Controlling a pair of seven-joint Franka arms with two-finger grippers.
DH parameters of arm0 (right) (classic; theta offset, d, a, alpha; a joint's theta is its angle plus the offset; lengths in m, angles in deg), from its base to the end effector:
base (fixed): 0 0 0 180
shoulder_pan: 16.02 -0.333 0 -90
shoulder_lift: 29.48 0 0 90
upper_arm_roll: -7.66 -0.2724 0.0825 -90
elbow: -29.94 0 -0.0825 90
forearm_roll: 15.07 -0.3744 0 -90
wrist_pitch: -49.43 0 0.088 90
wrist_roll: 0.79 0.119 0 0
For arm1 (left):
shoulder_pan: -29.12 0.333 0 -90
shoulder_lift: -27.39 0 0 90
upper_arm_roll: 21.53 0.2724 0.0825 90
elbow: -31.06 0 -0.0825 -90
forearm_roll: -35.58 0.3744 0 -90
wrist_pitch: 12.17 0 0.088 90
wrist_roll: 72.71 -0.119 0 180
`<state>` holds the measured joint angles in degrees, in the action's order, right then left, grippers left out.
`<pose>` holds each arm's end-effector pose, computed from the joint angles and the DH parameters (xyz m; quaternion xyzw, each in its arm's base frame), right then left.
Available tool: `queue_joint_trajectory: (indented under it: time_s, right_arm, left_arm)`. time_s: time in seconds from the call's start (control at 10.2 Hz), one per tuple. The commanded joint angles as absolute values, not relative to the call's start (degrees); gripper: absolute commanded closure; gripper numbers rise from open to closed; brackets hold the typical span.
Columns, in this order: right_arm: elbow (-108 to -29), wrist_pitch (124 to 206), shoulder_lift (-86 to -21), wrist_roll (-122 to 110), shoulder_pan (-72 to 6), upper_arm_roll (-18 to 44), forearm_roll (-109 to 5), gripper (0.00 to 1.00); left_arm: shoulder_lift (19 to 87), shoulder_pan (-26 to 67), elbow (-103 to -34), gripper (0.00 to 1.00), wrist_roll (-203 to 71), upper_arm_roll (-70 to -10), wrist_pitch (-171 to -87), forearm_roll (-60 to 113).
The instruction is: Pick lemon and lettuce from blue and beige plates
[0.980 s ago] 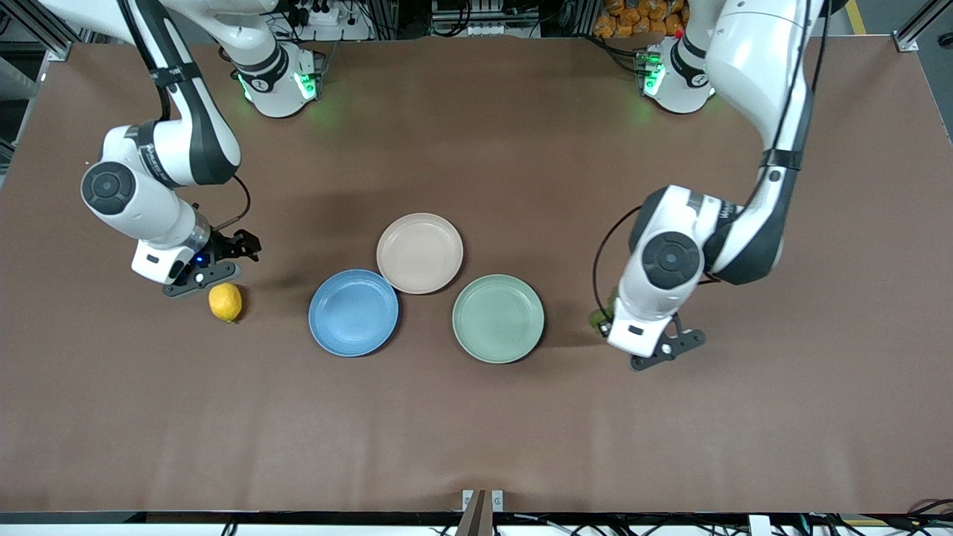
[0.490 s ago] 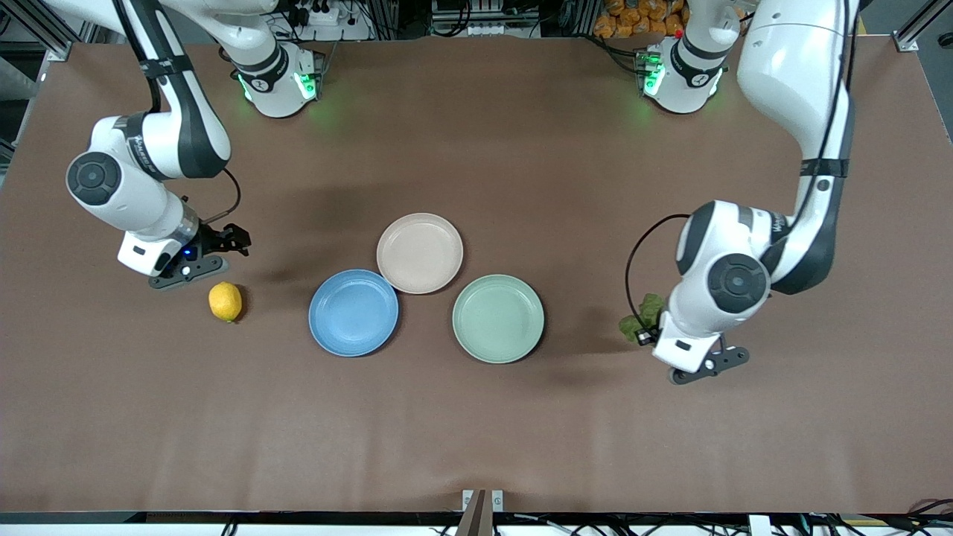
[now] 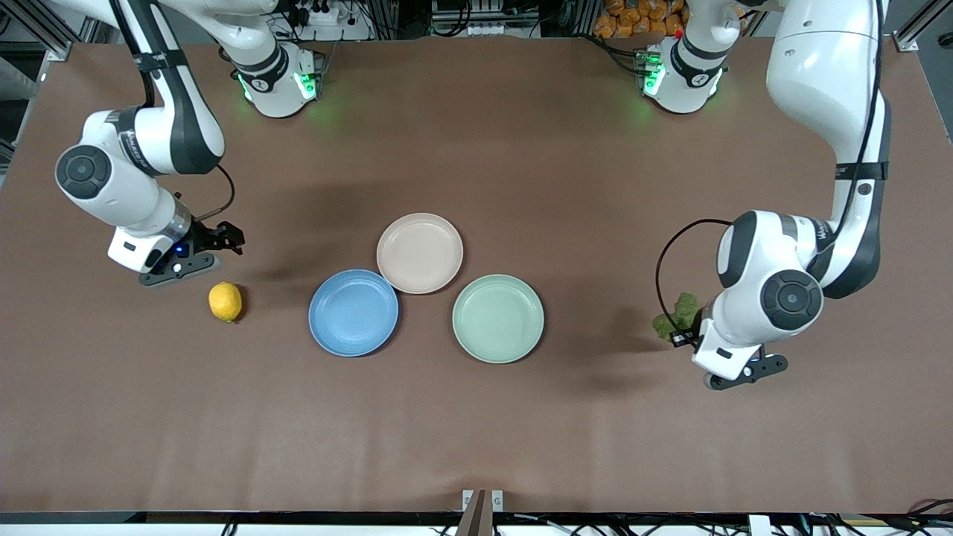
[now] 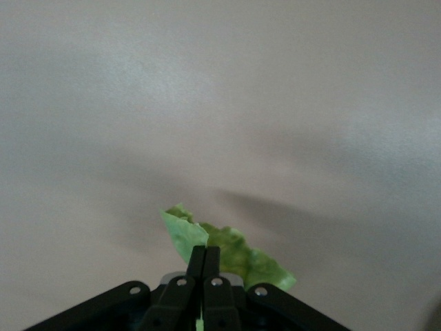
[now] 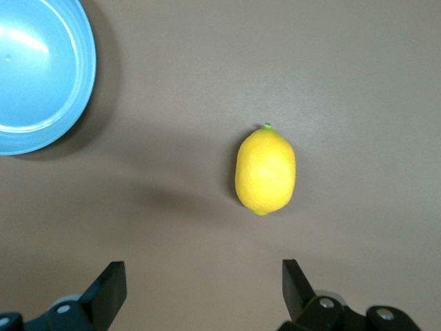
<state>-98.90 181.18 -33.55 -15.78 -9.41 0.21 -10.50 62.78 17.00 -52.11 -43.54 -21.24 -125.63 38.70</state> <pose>0.5177 0.0055 0.2840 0.9861 0.1641 -0.0127 0.0235 0.6569 -0.1339 0.2745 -0.9890 -0.1383 0.0326 0.0399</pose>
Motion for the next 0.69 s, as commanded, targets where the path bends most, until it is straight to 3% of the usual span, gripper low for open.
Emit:
queue_joint_trajectory:
  time_s: [0.0, 0.1, 0.59]
  right_arm:
    - [-100.8, 180.5, -30.1, -15.9, -8.1, -0.3, -9.5, 0.00]
    - [-100.8, 179.8, -29.2, -15.9, -8.1, -0.3, -9.5, 0.00]
    - [-100.5, 179.2, -28.3, -15.8, -8.1, -0.3, -9.5, 0.00]
  left_arm:
    - [59.8, 17.8, -52.4, 0.68, -45.5, -21.8, -120.6, 36.4]
    - [59.7, 18.0, -52.5, 0.01, -45.8, -21.6, -120.4, 36.4]
    - [58.6, 20.8, -52.6, 0.00, -45.8, -21.8, -115.9, 36.0]
